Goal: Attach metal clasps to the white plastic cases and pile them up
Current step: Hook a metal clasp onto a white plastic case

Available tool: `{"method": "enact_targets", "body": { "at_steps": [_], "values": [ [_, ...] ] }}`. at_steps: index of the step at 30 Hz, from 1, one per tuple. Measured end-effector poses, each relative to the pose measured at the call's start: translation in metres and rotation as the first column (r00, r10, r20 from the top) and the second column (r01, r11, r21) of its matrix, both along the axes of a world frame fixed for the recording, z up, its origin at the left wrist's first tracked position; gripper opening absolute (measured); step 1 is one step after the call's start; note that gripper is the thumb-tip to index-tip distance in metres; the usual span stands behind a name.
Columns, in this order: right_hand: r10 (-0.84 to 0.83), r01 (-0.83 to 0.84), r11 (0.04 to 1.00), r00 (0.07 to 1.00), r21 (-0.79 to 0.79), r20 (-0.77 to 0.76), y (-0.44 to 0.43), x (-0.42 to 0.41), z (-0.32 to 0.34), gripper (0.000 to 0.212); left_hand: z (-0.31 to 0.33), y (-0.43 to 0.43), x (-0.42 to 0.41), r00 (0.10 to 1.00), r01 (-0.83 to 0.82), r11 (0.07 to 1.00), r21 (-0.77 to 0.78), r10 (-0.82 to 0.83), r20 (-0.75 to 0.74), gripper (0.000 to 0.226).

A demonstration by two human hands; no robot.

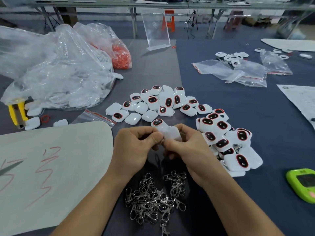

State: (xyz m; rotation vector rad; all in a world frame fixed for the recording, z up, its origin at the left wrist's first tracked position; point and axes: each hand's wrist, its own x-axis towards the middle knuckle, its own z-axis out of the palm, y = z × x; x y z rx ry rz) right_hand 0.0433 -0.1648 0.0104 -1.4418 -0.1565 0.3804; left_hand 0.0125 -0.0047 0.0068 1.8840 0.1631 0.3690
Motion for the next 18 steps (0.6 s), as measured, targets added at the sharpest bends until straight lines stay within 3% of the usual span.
{"method": "enact_targets", "body": {
  "at_steps": [4, 9, 15, 18],
  "values": [
    [0.013, -0.003, 0.995, 0.995, -0.105, 0.099, 0.0016, -0.0011, -0.0019, 0.019, 0.0005, -0.0015, -0.0001, 0.996, 0.085, 0.995, -0.051, -0.086, -0.022, 0.012],
    [-0.013, 0.044, 0.985, 0.983, -0.168, 0.185, 0.0044, -0.0034, -0.0011, 0.015, 0.0022, 0.0005, -0.0007, 0.997, 0.072, 0.994, -0.08, -0.072, 0.002, 0.012],
    [-0.091, 0.093, 0.996, 0.992, -0.011, 0.087, 0.0069, -0.004, 0.0012, 0.009, 0.0033, 0.0008, -0.002, 0.997, 0.071, 0.983, -0.167, -0.069, 0.021, 0.013],
    [-0.07, 0.072, 0.997, 0.995, -0.038, 0.067, 0.0062, -0.005, 0.0009, 0.016, 0.0041, 0.0019, -0.0007, 0.995, 0.096, 0.983, -0.158, -0.096, 0.014, 0.017]
  ]
}}
